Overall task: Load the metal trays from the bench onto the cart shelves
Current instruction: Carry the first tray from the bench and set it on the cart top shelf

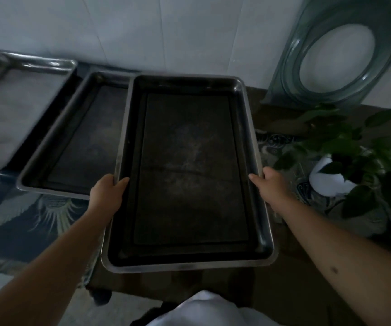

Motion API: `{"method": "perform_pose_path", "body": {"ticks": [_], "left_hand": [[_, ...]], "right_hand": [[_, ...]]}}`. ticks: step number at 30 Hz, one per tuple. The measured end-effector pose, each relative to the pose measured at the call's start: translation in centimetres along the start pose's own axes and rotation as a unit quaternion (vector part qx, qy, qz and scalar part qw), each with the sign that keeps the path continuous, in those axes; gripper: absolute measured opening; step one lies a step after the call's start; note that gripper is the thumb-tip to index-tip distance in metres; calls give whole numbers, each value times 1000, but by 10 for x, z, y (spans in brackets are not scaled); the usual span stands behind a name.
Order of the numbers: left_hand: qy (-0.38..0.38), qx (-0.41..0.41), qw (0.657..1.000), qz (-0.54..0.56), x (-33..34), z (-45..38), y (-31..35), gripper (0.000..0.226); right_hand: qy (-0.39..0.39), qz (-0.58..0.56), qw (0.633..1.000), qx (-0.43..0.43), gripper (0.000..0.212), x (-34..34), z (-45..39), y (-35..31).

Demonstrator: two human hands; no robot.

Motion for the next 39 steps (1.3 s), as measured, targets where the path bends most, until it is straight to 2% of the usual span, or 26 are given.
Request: {"method": "perform_pose_path", "body": {"ticks": [7,13,21,26,35,39], "left_hand": [[73,-73,993,59,-59,83,-34,27],[166,-152,969,105,-97,169,-84,25],[272,-230,913,200,-131,284,-156,32],[342,-267,878,202,-160,348,-195,39],[398,-314,830,233,-225,410,-279,41],[408,-323,812,266,-260,418,-323,34]], "right_hand": [[-38,39,988,-142,43,18,2,-68],[-115,66,963,-235,42,56,29,-117],[-223,76,917,-322,39,116,102,-172],[-254,84,880,-393,43,161,161,-218],[-362,67,834,-410,37,272,263,-292],[-379,63,821,-423,37,326,306,-327]]}}
Point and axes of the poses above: each hand's wrist, its own z-axis away from the middle knuckle, its own x-axis out of the palm, y = z × x, the point moved 4 cm from there along -z, towards the middle knuckle
